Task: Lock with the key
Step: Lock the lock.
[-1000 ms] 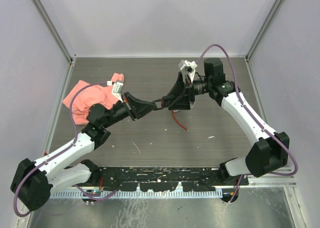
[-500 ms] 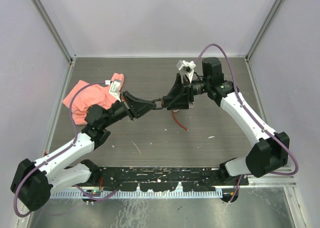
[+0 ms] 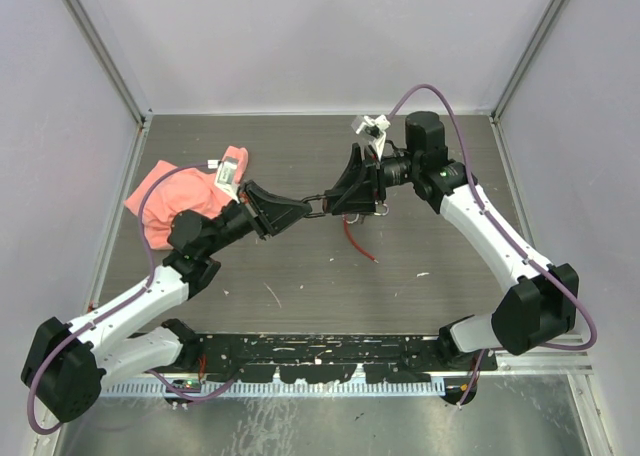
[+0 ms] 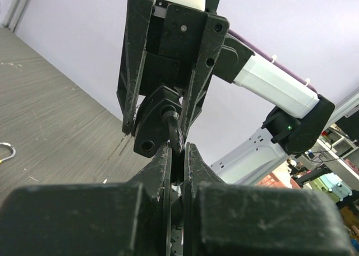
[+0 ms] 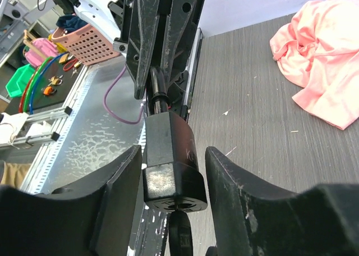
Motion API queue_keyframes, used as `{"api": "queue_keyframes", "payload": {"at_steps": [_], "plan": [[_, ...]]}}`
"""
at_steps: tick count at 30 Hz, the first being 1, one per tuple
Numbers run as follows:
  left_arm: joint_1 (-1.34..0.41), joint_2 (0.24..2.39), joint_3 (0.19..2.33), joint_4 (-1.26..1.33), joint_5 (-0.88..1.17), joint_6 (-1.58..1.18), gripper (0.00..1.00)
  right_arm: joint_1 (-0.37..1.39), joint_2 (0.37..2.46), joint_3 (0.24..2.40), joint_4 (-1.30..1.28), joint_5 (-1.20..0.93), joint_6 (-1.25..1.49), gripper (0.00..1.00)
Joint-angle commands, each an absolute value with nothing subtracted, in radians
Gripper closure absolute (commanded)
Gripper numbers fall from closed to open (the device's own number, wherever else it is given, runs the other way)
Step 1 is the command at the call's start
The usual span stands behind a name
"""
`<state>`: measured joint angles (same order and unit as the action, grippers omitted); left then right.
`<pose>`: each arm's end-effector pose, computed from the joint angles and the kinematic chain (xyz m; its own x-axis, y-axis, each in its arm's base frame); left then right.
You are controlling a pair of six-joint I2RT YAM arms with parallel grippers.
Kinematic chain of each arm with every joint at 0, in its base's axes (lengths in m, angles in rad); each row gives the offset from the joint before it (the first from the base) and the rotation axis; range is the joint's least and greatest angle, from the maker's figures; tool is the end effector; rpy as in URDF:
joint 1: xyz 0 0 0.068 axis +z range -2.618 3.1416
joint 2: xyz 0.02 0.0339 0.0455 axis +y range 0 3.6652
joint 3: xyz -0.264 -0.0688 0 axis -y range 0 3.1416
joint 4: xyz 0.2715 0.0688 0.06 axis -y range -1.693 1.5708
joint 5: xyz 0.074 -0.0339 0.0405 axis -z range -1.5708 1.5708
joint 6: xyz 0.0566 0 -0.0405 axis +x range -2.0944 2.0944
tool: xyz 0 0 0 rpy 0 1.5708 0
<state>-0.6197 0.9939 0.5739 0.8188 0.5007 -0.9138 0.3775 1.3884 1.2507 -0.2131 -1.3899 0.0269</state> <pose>0.1978 -0.1745 0.3269 -0.4955 -0.4998 -0.7104 0.7814 0.1007 -0.6158 0.2847 0.1728 0.3664 -0.3442 -0.1313 -0.9297 -0.9161 -0.1698 0.3632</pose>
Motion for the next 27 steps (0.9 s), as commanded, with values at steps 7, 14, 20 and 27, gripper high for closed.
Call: {"api": "queue_keyframes", "payload": {"at_steps": [7,14,20,27], "plan": [[-0.615,0.977,0.657,1.056,0.418,-0.986,1.0,0.394,1.374,1.258,-0.06,-1.434,0.174,0.41],[-0.615,0.967,0.655,0.973,0.379,-0.939,1.0,0.422,1.381,1.314,-0.058,-1.42,0.231,0.42],[-0.615,0.992,0.657,0.98,0.391,-0.955,1.0,0.432,1.389,1.32,0.028,-1.407,0.318,0.48],[-0.615,0.989,0.652,0.965,0.393,-0.941,1.0,0.436,1.392,1.255,0.273,-1.404,0.558,0.64]]}}
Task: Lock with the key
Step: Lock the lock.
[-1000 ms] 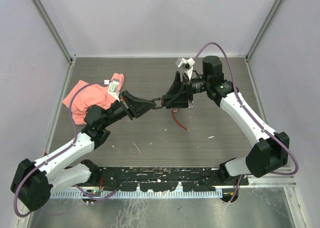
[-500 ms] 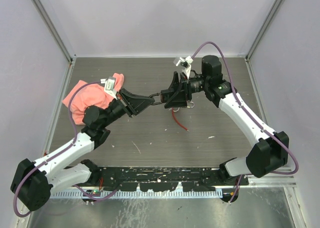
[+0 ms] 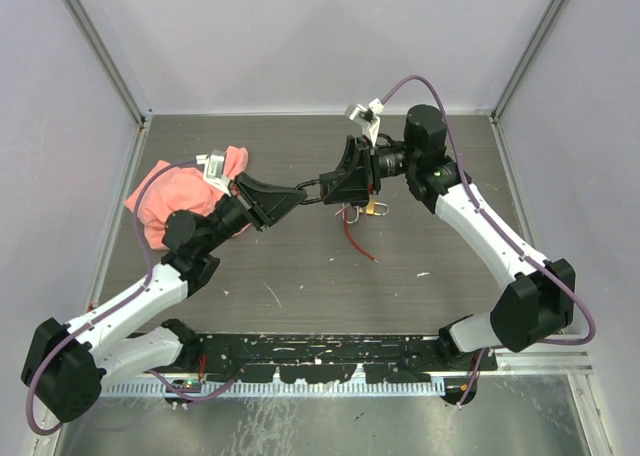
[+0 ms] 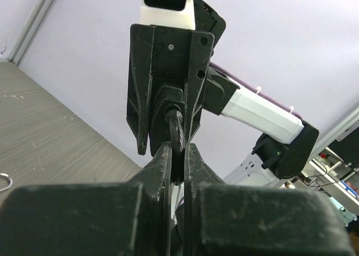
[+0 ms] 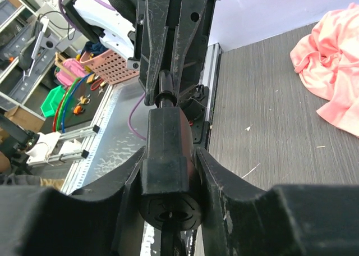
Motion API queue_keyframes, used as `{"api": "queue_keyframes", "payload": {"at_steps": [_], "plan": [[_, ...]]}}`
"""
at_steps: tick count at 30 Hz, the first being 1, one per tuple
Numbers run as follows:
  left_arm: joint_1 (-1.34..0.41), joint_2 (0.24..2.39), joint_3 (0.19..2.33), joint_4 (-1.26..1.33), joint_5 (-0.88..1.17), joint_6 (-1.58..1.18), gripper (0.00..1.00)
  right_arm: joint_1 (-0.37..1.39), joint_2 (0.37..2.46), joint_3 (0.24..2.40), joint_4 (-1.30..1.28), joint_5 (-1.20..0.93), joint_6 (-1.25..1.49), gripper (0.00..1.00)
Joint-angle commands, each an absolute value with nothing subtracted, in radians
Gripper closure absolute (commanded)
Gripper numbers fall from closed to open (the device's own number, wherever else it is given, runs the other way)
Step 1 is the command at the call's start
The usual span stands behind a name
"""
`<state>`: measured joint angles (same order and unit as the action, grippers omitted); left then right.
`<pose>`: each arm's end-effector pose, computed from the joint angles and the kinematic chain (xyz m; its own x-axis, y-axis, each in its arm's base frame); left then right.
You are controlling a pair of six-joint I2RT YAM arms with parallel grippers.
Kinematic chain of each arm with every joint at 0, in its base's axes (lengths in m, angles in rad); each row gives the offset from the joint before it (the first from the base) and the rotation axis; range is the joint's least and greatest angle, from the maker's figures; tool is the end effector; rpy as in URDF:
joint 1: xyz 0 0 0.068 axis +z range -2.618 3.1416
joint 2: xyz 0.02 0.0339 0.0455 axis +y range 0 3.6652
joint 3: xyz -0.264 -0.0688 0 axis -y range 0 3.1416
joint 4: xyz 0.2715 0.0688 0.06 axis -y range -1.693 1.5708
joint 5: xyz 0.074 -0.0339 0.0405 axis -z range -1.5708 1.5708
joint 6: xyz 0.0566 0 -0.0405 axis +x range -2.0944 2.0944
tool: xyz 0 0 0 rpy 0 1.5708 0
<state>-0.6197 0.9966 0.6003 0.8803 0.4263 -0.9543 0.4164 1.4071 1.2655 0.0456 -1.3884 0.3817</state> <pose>0.1992 -0.1708 0.3441 -0.4556 -0.5876 -0.6688 0.7871 0.0851 -0.6109 0.2867 0.1877 0.3870 -0.4422 -0.1217 -0.8886 -0.8662 -0.1990 0.4583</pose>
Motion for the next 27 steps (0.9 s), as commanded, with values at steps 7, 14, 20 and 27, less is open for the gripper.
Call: {"api": "queue_keyframes", "payload": {"at_steps": [7,14,20,27], "plan": [[-0.612,0.98,0.642,0.927,0.396,-0.907,1.0,0.436,1.394,1.17,0.658,-1.413,0.88,0.63],[-0.598,0.975,0.626,0.917,0.392,-0.905,1.0,0.431,1.395,1.155,0.793,-1.375,1.021,0.6],[-0.598,0.986,0.621,0.919,0.384,-0.909,1.0,0.431,1.403,1.137,0.876,-1.331,1.09,0.57],[-0.598,0.999,0.626,0.919,0.376,-0.907,1.0,0.431,1.41,1.125,0.89,-1.304,1.095,0.58]]}}
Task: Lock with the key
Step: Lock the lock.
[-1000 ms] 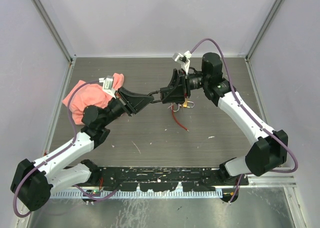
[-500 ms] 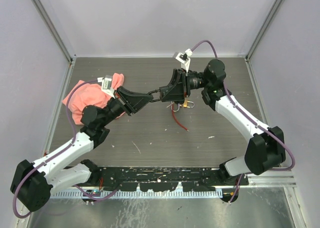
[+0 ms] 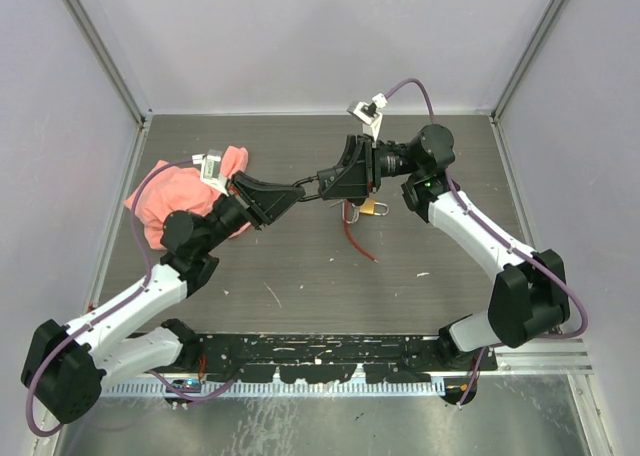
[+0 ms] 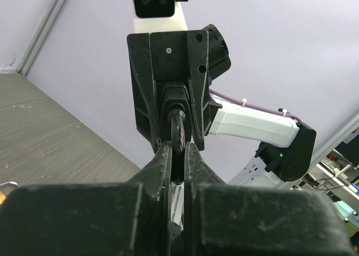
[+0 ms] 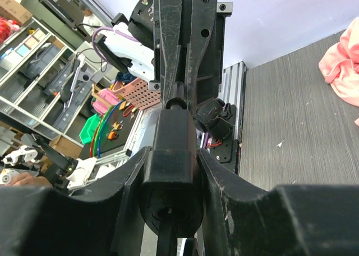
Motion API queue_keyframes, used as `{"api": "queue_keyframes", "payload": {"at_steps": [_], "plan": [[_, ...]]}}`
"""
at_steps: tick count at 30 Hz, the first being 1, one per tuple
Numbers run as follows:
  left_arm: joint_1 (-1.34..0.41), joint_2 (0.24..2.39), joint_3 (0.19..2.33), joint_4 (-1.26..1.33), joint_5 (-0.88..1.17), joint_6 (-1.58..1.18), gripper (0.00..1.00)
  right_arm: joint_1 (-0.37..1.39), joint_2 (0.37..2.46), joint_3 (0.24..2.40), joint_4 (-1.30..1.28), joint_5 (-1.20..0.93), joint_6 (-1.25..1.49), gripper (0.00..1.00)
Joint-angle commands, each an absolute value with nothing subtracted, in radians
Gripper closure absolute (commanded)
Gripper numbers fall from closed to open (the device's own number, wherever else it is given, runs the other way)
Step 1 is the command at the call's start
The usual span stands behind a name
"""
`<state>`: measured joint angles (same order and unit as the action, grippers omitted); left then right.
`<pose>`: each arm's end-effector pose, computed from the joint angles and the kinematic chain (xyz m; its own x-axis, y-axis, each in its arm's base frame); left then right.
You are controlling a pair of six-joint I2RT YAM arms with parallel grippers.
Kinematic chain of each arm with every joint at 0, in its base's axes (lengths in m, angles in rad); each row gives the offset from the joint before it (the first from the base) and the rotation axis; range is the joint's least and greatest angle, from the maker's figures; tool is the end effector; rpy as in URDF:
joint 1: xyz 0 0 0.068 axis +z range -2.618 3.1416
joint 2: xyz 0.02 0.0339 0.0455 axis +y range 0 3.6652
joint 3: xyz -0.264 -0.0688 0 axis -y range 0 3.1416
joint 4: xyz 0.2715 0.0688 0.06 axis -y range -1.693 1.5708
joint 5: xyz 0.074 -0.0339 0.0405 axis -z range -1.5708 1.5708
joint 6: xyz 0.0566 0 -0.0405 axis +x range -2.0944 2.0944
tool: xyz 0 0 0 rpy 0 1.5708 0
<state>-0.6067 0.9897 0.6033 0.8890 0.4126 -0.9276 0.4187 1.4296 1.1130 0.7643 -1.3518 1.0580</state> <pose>0.2002 -0.1666 0.3480 -0.4116 -0.6066 -0.6802 0.8031 0.1114 -0.5854 0.2857 0.1876 0.3847 -0.5834 -0.0524 -0.8105 -0.7824 -0.2315 0.5782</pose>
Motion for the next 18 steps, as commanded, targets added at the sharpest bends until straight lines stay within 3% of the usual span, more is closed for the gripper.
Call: {"api": "queue_keyframes", "payload": {"at_steps": [1,8,11,16,18], "plan": [[-0.598,1.001,0.627,0.92,0.377,-0.907,1.0,0.432,1.41,1.123,0.89,-1.299,1.097,0.58],[-0.598,1.018,0.634,0.924,0.399,-0.905,1.0,0.431,1.423,1.117,0.877,-1.251,1.103,0.57],[-0.598,1.021,0.631,0.921,0.394,-0.901,1.0,0.433,1.427,1.115,0.882,-1.245,1.103,0.67],[-0.598,1.033,0.634,0.923,0.399,-0.896,1.0,0.436,1.424,1.101,0.892,-1.235,1.103,0.98],[-0.598,1.039,0.635,0.934,0.406,-0.896,1.0,0.436,1.425,1.099,0.898,-1.236,1.103,0.99]]}}
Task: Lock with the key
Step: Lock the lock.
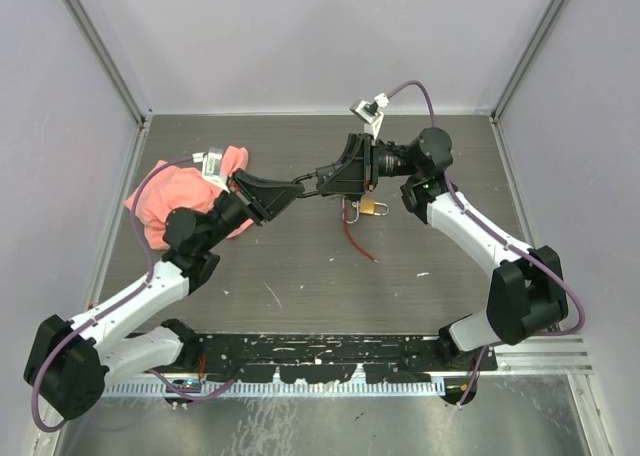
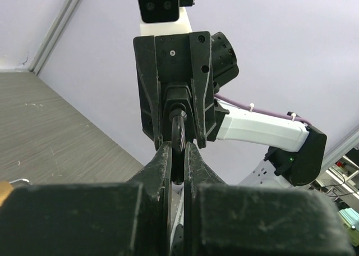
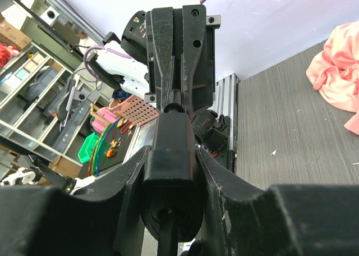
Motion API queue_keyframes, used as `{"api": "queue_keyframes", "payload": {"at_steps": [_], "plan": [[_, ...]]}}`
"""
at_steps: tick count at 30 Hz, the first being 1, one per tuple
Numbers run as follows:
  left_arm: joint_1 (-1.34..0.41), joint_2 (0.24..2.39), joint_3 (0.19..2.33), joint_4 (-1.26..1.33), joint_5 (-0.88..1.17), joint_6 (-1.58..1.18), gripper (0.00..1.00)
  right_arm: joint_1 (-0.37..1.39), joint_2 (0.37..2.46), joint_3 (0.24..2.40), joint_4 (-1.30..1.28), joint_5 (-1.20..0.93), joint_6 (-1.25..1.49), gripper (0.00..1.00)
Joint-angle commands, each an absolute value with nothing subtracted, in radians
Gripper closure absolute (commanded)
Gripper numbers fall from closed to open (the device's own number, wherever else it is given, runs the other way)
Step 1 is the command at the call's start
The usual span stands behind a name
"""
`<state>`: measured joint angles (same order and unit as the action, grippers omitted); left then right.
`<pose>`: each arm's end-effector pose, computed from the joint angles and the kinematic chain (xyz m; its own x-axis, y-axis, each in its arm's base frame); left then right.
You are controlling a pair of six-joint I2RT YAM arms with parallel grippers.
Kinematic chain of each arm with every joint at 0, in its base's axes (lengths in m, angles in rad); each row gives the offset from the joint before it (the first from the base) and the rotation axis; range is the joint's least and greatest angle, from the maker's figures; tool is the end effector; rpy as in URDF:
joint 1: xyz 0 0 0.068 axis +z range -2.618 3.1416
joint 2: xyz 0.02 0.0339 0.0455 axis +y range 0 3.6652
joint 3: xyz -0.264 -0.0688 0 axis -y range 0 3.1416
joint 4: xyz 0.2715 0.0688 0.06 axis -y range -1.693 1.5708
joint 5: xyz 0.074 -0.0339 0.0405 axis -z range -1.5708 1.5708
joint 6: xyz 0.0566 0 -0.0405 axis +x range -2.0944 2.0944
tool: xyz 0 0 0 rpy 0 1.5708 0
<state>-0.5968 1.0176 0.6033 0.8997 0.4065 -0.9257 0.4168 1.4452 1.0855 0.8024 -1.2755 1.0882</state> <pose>0.2070 -0.1677 0.3425 -0.4116 -0.6077 -0.6792 0.7927 0.1291 -0.5958 0.2926 0.1887 0.3748 -0.6228 0.0062 -0.7824 -0.7685 -0.1925 0.6102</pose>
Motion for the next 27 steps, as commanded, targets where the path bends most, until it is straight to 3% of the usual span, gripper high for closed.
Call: {"api": "queue_keyframes", "payload": {"at_steps": [1,3,4,5,7,13,19,27], "plan": [[-0.597,1.041,0.634,0.944,0.411,-0.896,1.0,0.436,1.425,1.1,0.899,-1.238,1.103,0.99],[-0.598,1.043,0.628,0.963,0.415,-0.9,0.95,0.436,1.425,1.105,0.897,-1.242,1.095,0.99],[-0.597,1.04,0.624,0.963,0.41,-0.902,0.84,0.436,1.424,1.109,0.878,-1.25,1.085,0.99],[-0.598,1.034,0.618,0.955,0.399,-0.902,0.65,0.436,1.424,1.115,0.863,-1.257,1.076,0.99],[-0.597,1.014,0.605,0.938,0.379,-0.897,0.49,0.435,1.42,1.124,0.835,-1.268,1.056,0.99],[-0.593,0.956,0.587,0.866,0.359,-0.878,0.25,0.43,1.413,1.124,0.871,-1.288,1.087,0.99],[-0.576,0.89,0.58,0.801,0.373,-0.876,0.23,0.428,1.408,1.114,0.866,-1.293,1.084,0.99],[-0.542,0.85,0.629,0.645,0.461,-0.874,0.51,0.429,1.408,1.114,0.845,-1.297,1.069,0.99]]}}
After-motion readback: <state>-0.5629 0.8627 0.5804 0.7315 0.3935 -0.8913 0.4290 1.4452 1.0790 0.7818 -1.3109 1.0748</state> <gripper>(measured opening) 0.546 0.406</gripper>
